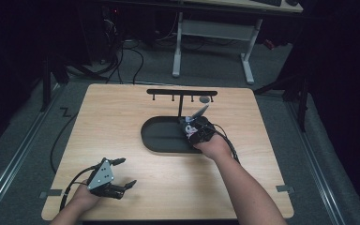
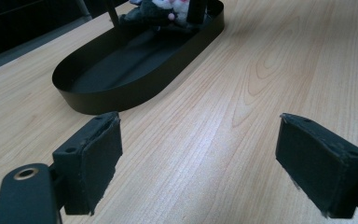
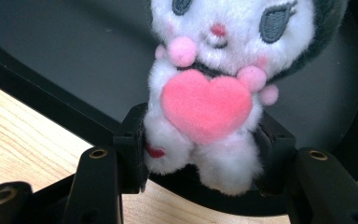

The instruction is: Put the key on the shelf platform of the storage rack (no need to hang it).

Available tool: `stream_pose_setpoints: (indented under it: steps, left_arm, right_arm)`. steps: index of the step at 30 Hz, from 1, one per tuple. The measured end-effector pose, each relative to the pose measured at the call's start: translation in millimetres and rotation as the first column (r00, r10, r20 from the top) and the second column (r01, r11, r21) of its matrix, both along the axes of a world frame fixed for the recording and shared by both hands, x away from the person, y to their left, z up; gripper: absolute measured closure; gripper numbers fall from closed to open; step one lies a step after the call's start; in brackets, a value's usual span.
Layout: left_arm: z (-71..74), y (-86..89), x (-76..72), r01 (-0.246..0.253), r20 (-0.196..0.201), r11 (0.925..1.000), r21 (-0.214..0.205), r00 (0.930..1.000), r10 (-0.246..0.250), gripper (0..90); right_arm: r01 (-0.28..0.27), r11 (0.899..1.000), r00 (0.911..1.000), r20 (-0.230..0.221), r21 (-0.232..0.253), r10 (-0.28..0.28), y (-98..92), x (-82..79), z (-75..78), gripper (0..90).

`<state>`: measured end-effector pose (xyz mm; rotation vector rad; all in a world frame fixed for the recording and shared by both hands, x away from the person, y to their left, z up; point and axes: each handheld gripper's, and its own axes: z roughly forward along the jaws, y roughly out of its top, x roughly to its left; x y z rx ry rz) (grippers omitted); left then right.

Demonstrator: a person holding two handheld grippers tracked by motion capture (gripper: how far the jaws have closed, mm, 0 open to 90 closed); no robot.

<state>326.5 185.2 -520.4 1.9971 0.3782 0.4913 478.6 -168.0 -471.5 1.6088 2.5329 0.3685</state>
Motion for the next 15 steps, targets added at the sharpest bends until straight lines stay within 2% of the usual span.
stream_pose_setpoints:
  steps: [7,10,15]
  left_arm:
    - [0.1,0.1,0.2,0.002,-0.003,1.0,0.002,1.0,-0.002,15.4]
    - [0.0,0.0,0.2,0.002,-0.003,1.0,0.001,1.0,-0.002,15.4]
    - [0.0,-0.2,0.1,0.005,-0.002,1.0,0.002,1.0,-0.005,15.4]
  right_arm:
    - [-0.006,1.0,0.9999,-0.014,-0.005,0.006,2.2,0.6,-4.3,44.9]
    - [-0.014,1.0,0.9999,-0.006,-0.006,0.014,3.1,1.2,-6.0,43.1]
    - [-0.017,1.0,0.9999,0.003,-0.003,0.017,3.7,0.8,-5.0,34.9]
